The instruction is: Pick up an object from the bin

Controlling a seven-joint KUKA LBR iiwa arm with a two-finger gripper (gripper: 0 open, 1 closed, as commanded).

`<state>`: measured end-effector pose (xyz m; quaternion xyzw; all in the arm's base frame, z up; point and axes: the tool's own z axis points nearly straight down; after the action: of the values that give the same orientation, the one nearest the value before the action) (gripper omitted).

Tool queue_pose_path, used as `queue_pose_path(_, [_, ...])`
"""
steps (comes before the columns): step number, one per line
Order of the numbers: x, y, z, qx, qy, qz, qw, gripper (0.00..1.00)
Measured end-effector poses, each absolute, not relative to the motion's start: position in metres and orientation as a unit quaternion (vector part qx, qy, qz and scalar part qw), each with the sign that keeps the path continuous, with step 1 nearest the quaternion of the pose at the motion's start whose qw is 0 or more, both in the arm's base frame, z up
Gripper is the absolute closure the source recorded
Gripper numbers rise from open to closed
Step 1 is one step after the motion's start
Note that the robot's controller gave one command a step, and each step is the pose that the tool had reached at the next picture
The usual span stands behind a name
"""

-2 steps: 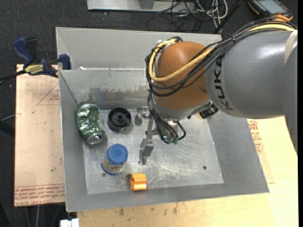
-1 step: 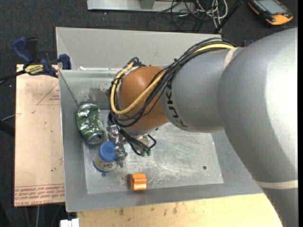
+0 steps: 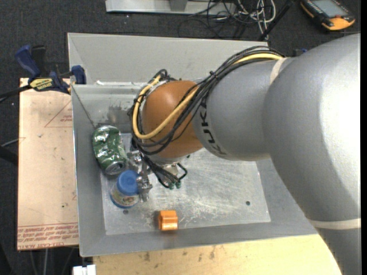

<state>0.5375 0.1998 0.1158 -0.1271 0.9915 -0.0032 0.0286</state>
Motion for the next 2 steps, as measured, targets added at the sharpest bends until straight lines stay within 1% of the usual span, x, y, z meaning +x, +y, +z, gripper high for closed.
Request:
queue_pose_path(1, [0.535,0.197,0.115,-0.127,0.991,0.001,0.030,1.00])
queue_pose_path(2, [0.512,0.195,0.079,-0.130,0.991,-0.002,0.001,1.00])
